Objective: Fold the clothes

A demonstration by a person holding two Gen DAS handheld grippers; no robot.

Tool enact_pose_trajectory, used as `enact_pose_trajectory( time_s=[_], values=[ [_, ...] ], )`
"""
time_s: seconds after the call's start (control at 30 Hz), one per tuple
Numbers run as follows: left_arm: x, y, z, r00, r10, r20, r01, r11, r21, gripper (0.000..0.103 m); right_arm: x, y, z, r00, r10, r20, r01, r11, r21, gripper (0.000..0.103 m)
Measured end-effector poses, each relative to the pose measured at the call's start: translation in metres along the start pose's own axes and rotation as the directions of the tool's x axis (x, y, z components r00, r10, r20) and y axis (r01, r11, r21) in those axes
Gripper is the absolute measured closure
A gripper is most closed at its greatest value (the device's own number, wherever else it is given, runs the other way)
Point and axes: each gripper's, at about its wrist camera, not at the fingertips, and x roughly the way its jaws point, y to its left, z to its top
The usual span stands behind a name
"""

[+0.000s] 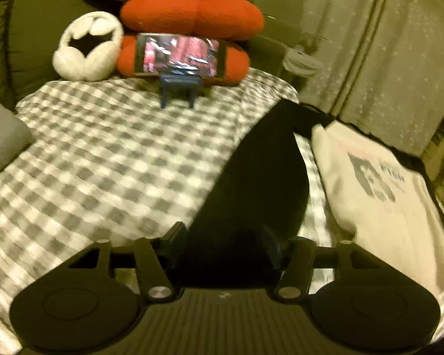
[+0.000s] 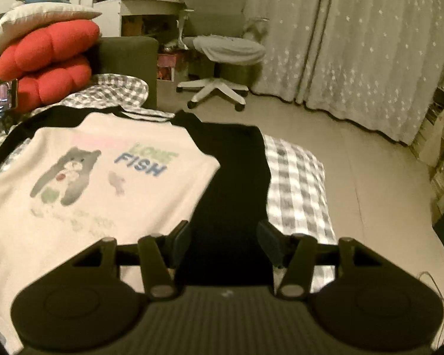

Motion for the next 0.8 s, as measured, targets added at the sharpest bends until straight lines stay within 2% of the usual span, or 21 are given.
enact_pose_trajectory(
  time_s=[0.03, 0.07, 0.1, 0.17, 0.27, 0.4, 0.47, 0.57, 0.6, 0.63, 0.67, 0.73, 0.8],
  values=[
    [0.004, -0.003, -0.003, 1.000, 0.005, -0.003, -0.005, 1.000, 0.011, 0.041, 0.001, -0.002, -0.003, 1.000, -0.002, -0.008, 0.002, 1.000, 0.006, 0.051],
    [0.007, -0.004, -0.004, 1.000, 0.008, -0.001, -0.008, 1.000, 0.015, 0.050, 0.002, -0.004, -0.006, 1.000, -0.005, -0.019, 0.005, 1.000, 0.011, 0.051],
    [0.010, -0.005, -0.004, 1.000, 0.011, 0.001, -0.011, 1.000, 0.019, 0.080, 0.004, -0.005, -0.009, 1.000, -0.011, -0.030, 0.011, 1.000, 0.013, 0.051],
    [0.014, -0.006, -0.004, 1.000, 0.018, 0.008, -0.019, 1.000, 0.018, 0.099, 0.007, -0.009, -0.013, 0.999, -0.022, -0.043, 0.023, 1.000, 0.012, 0.053],
    [0.005, 0.006, 0.012, 0.998, 0.043, 0.050, -0.043, 0.999, -0.010, 0.101, 0.009, -0.015, -0.017, 0.998, -0.036, -0.050, 0.037, 0.999, 0.020, 0.057],
    [-0.007, 0.035, 0.047, 0.982, 0.134, 0.133, -0.130, 0.991, -0.035, 0.101, 0.008, -0.020, -0.016, 0.999, -0.041, -0.033, 0.042, 0.999, 0.033, 0.061],
    [-0.008, 0.054, 0.069, 0.965, 0.200, 0.170, -0.193, 0.979, -0.060, 0.101, 0.008, -0.019, -0.015, 0.999, -0.047, -0.027, 0.047, 0.999, 0.026, 0.062],
    [0.002, 0.090, 0.101, 0.919, 0.335, 0.207, -0.313, 0.940, -0.134, 0.101, 0.011, -0.020, -0.014, 0.998, -0.052, -0.026, 0.053, 0.998, 0.024, 0.062],
    [0.008, 0.104, 0.112, 0.917, 0.345, 0.202, -0.316, 0.935, -0.163, 0.100, 0.012, -0.021, -0.014, 0.998, -0.053, -0.029, 0.054, 0.998, 0.027, 0.062],
    [0.014, 0.116, 0.119, 0.924, 0.334, 0.188, -0.301, 0.935, -0.187, 0.100, 0.013, -0.023, -0.014, 0.998, -0.057, -0.031, 0.058, 0.998, 0.030, 0.062],
    [0.019, 0.122, 0.123, 0.923, 0.342, 0.177, -0.306, 0.930, -0.202, 0.100, 0.013, -0.024, -0.014, 0.998, -0.059, -0.033, 0.060, 0.998, 0.034, 0.062],
    [0.024, 0.123, 0.128, 0.907, 0.386, 0.171, -0.351, 0.914, -0.202, 0.099, 0.012, -0.027, -0.014, 0.998, -0.058, -0.032, 0.060, 0.997, 0.048, 0.059],
    [0.023, 0.117, 0.124, 0.907, 0.379, 0.184, -0.344, 0.918, -0.196, 0.094, 0.011, -0.031, -0.015, 0.998, -0.048, -0.033, 0.050, 0.997, 0.064, 0.058]
  ],
)
